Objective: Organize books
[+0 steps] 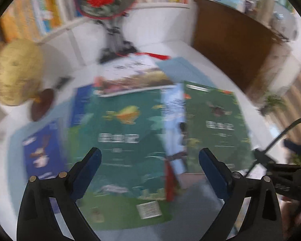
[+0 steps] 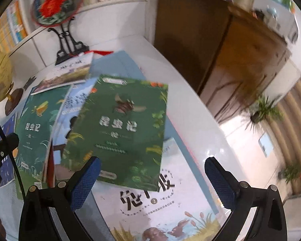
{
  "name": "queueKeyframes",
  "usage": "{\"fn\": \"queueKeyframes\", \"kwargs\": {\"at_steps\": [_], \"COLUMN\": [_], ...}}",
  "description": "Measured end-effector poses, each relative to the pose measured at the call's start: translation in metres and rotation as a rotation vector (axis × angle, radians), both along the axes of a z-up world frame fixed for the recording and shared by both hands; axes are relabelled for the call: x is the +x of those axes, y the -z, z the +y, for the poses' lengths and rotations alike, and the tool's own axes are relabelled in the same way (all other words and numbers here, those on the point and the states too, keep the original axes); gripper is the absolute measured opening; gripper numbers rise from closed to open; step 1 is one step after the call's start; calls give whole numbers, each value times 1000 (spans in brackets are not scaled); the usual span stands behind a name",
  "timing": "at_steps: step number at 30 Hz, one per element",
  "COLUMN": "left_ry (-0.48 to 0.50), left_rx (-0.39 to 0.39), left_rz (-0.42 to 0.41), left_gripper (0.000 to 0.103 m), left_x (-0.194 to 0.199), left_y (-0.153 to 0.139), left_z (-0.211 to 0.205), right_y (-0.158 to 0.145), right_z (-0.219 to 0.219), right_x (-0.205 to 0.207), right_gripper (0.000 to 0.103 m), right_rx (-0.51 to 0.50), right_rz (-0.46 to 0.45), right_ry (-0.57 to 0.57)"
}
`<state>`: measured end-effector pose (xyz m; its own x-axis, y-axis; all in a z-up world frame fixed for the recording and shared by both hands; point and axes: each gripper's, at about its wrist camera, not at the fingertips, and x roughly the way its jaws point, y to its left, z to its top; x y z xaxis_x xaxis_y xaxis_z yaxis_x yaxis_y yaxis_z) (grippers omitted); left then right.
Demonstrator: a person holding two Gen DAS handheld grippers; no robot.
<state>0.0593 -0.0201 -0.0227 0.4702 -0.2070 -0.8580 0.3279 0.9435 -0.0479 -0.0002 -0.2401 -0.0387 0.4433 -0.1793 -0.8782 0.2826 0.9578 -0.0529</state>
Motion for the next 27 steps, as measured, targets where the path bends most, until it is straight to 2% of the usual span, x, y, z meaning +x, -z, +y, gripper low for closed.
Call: {"fn": "queueKeyframes", "kwargs": {"at_steps": [2, 6, 7, 8, 10, 11, 13, 17, 20, 22, 24, 25, 27], "left_ry": [61, 129, 133, 132, 133, 139, 143, 166, 176, 184, 204, 215, 223], "left_rx": [-49, -122, -150, -168, -184, -183, -158, -122, -126, -133, -159, -188, -212], "left_rz": [28, 65, 100, 127, 196, 213, 183, 162, 217, 202, 214, 231, 245], "left_gripper": [97, 97, 94, 87, 75, 69, 69, 69, 69, 69, 68, 64, 62], "left_x": [3, 12, 17, 21, 28, 30, 30, 34, 44, 44, 44, 44, 41], "left_y": [10, 26, 31, 36, 46, 51, 53, 53, 67, 68, 70, 71, 72], "left_z": [-8, -20, -23, -24, -28, -31, -36, -53, -57, -60, -64, -64, -64], "right_y": [16, 38, 42, 46, 52, 54, 57, 57, 56, 55, 56, 56, 56], "right_z": [-9, -17, -18, -19, -22, -23, -25, -24, -25, -25, -22, -19, -15], "right_x": [-4, -5, -4, -2, 3, 6, 13, 27, 32, 36, 37, 37, 38], "right_gripper": [103, 82, 80, 79, 66, 64, 60, 58, 57, 58, 58, 58, 58], "right_rx": [47, 125, 141, 166, 197, 210, 230, 247, 251, 255, 266, 272, 243], "right_rz": [42, 87, 95, 83, 84, 82, 72, 40, 30, 27, 25, 22, 33], "right_ry": [22, 29, 30, 33, 36, 36, 38, 29, 32, 20, -3, -20, -33]}}
